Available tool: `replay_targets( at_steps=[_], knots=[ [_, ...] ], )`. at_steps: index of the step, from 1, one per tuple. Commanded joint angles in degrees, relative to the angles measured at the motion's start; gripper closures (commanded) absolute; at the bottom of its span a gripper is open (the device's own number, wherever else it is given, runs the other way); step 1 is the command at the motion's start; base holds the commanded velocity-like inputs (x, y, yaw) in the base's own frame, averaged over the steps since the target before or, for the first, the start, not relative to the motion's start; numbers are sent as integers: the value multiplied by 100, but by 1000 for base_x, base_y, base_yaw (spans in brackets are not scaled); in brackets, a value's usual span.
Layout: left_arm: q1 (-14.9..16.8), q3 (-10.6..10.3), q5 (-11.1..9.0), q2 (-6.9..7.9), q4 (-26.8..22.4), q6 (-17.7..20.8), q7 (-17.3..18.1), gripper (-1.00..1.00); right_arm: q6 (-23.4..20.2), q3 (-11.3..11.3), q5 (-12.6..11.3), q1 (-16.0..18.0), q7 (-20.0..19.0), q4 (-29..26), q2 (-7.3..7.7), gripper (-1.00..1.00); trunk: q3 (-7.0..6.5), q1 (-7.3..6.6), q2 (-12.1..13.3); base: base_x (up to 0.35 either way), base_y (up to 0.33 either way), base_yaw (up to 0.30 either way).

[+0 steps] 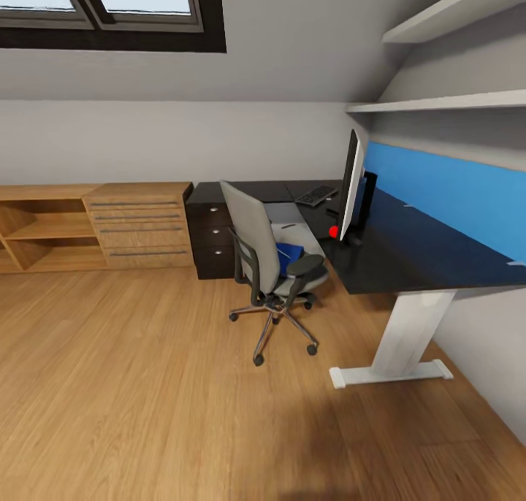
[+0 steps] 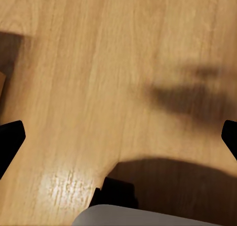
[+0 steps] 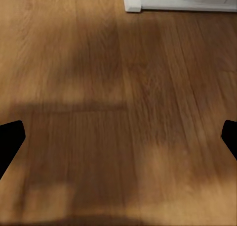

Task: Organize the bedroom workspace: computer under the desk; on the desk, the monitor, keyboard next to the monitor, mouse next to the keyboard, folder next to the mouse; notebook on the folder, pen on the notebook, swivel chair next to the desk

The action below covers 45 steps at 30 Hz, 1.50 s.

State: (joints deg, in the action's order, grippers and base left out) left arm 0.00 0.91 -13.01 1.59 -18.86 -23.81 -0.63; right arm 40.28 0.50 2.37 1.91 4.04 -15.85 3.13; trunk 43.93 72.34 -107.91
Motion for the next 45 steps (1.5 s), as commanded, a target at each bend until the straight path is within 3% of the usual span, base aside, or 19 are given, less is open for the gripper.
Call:
replay_targets(
  at_steps=[1,26,30,31,33,37,40,45],
  knots=[
    [0,5,1,-1,-4,-10,-7,-100,17,2,27,3,27,3,-1,-100,23,22,-43,0,0,0],
    [0,5,4,-4,-4,-10,-7,-100,14,12,21,3,32,-6,3,-100,472,571,-1046,0,0,0],
    [1,5,-7,-43,-305,0,2,-100,39,34,-25,3,55,-153,-30,-100,544,659,-1207,0,0,0],
    [0,5,-2,-95,-1052,337,14,-100,-20,37,-46,49,69,-500,-189,-100,562,681,-1247,0,0,0],
    [0,5,2,-120,-1317,604,-2,-100,-40,39,-48,152,76,-543,-212,-100,597,725,-1327,0,0,0],
    [0,4,2,-156,-2170,1532,-158,-100,-254,44,-51,579,91,-569,-245,-100,669,813,-1487,0,0,0],
    [0,-9,0,-190,-3162,2501,-320,-100,-793,50,-56,1113,202,-541,-257,-100,723,879,-1608,0,0,0],
    [0,-22,0,-344,-4274,3329,-383,-100,-1363,57,-74,1718,377,-524,-267,-100,813,988,-1808,0,0,0]
  ],
)
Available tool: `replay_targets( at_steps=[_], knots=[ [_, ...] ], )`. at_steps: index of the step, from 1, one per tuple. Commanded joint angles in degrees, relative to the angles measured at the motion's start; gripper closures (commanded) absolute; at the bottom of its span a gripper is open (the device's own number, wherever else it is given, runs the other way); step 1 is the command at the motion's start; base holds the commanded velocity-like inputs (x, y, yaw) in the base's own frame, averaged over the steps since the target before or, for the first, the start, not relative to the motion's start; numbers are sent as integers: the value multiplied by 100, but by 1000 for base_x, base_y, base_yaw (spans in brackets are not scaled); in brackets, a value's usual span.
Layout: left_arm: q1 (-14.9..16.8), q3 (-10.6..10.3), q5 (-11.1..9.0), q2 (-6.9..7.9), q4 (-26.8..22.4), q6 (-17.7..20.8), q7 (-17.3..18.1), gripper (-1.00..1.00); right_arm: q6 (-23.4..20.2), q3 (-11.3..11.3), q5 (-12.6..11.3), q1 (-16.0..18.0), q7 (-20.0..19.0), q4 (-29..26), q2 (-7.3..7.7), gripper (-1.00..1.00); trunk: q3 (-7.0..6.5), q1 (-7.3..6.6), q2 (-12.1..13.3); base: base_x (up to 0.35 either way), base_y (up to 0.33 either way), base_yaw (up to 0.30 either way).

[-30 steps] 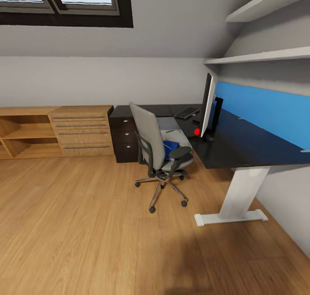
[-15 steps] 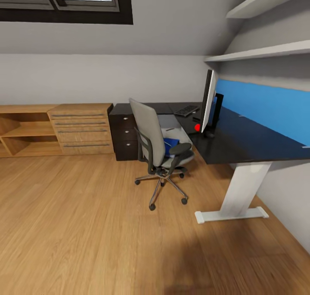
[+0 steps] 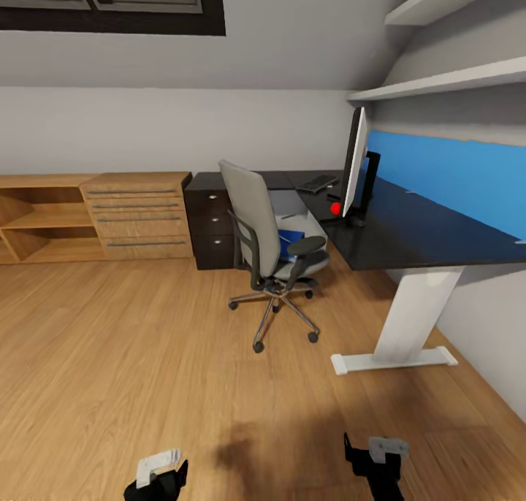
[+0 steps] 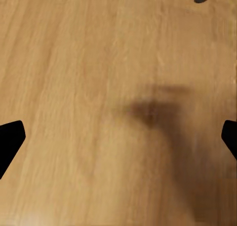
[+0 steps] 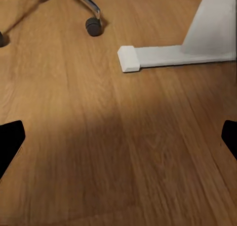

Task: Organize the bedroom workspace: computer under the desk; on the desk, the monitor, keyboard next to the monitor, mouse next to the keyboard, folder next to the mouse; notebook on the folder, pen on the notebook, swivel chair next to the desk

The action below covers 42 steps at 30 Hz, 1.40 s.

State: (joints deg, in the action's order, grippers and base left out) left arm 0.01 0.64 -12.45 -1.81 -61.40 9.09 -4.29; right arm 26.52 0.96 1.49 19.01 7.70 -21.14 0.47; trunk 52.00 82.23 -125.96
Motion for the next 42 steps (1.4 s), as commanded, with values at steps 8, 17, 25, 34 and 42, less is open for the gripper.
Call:
replay_targets(
  at_steps=[8,17,25,34,42],
  knots=[
    [5,-15,-58,-508,-2342,2185,-21,-100,-1325,13,-871,1694,158,34,-47,-100,150,176,-324,0,0,0],
    [8,-424,-86,-802,-3097,2543,3,-100,-1906,15,-1113,2579,288,29,-232,-100,311,373,-685,0,0,0],
    [8,-427,-218,-656,-3106,2912,2,-100,-1919,31,-1141,2634,299,33,-390,-100,455,549,-1006,0,0,0],
    [8,-440,-244,-417,-3098,2922,4,-100,-1878,32,-1121,2630,289,29,-432,-100,617,747,-1367,0,0,0],
    [8,-459,-241,-392,-3089,2931,-7,-100,-1547,11,-1089,2609,305,-24,-420,-100,670,813,-1488,0,0,0]
  ],
)
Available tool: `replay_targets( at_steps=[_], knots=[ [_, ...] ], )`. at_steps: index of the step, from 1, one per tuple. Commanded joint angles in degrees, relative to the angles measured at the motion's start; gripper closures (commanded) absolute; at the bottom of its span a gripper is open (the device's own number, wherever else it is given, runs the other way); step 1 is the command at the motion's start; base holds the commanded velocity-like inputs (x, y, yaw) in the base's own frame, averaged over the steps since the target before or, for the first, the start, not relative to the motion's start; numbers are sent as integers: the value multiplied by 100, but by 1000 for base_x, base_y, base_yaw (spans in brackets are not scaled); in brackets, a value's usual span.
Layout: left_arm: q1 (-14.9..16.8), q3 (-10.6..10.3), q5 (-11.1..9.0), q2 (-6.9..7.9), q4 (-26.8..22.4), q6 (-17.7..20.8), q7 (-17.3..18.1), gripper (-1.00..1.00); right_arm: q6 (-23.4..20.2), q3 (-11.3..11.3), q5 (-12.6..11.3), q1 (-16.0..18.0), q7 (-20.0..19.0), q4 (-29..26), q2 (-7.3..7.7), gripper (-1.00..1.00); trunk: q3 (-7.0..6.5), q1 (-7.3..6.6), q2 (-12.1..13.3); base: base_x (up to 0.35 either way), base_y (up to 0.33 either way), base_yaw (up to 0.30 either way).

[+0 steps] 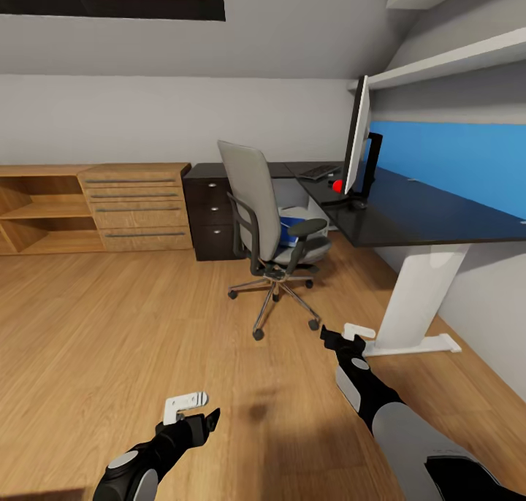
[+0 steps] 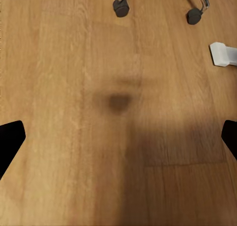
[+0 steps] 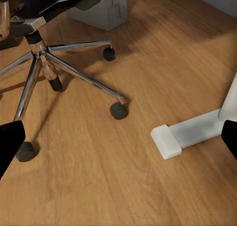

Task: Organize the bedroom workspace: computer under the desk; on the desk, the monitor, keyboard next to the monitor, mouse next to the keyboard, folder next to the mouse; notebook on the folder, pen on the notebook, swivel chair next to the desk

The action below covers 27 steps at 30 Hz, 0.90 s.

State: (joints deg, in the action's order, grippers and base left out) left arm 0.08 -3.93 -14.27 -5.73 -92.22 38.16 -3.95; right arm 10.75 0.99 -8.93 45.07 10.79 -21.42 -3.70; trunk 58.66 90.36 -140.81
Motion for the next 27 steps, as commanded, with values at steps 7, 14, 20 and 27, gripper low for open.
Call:
replay_targets(
  at_steps=[7,14,20,27],
  knots=[
    [-4,20,-47,26,-1,34,-44,-100,127,-2,-27,-6,0,46,-16,-100,4,-1,-2,132,0,0],
    [-7,23,-51,26,1,38,-46,-100,352,-2,-22,-9,18,49,-21,-100,4,-1,-2,302,0,0],
    [-7,24,-42,25,2,27,-53,-100,491,-2,-21,-9,32,50,-26,-100,4,-1,-2,321,-21,0],
    [-8,24,-48,26,2,26,-53,-100,498,-2,-21,-12,30,53,-33,-100,4,-1,-2,318,-137,0]
  ],
)
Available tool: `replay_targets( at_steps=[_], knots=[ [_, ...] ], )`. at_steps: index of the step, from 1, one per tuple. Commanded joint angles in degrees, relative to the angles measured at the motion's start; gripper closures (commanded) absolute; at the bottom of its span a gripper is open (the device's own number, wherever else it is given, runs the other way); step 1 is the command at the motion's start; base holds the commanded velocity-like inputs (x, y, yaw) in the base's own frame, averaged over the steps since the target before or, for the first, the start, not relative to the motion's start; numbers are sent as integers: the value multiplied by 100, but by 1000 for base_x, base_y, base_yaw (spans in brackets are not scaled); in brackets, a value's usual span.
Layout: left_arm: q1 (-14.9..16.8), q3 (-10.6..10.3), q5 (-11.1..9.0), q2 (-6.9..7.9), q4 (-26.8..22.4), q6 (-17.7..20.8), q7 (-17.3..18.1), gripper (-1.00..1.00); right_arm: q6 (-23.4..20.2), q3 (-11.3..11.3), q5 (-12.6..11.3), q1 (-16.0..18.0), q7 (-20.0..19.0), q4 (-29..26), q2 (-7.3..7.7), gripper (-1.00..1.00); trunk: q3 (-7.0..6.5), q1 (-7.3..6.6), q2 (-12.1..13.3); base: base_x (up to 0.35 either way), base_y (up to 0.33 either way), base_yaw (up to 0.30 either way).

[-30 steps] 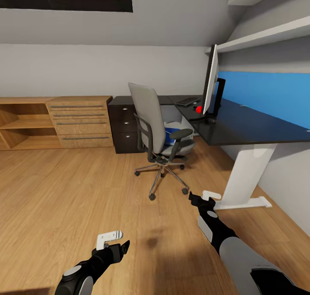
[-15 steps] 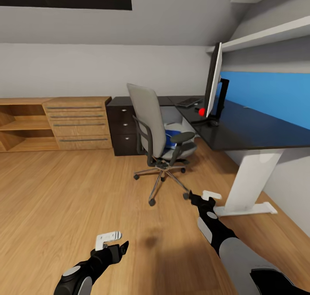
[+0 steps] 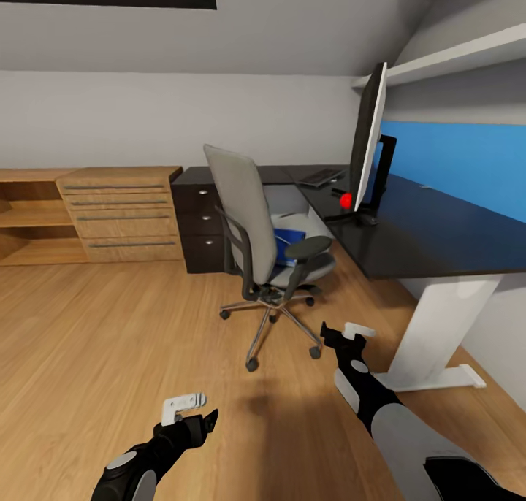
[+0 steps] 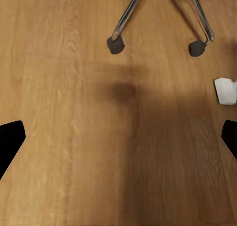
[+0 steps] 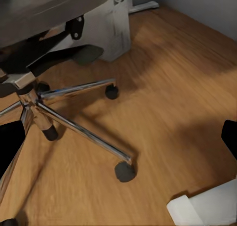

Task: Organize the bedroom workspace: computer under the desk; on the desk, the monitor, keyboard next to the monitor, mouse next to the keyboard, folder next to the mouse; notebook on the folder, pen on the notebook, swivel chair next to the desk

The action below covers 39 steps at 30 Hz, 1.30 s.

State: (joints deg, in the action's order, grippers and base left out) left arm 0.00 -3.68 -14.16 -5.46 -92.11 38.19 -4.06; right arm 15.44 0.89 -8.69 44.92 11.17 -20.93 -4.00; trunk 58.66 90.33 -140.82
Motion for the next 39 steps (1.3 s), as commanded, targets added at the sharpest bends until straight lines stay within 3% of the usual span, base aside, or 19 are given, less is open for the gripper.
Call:
replay_targets(
  at_steps=[1,25,39],
  knots=[
    [0,-2,-57,0,-9,25,-43,-100,29,8,-45,2,-7,3,-3,-100,4,3,-2,315,-71,0],
    [0,6,-60,1,78,30,-51,-100,72,8,-47,5,-10,10,-7,-100,4,3,-2,317,18,1],
    [1,7,-60,1,107,22,-51,-100,73,-10,-54,3,-9,10,-19,-100,4,3,-2,27,0,227]
  ],
)
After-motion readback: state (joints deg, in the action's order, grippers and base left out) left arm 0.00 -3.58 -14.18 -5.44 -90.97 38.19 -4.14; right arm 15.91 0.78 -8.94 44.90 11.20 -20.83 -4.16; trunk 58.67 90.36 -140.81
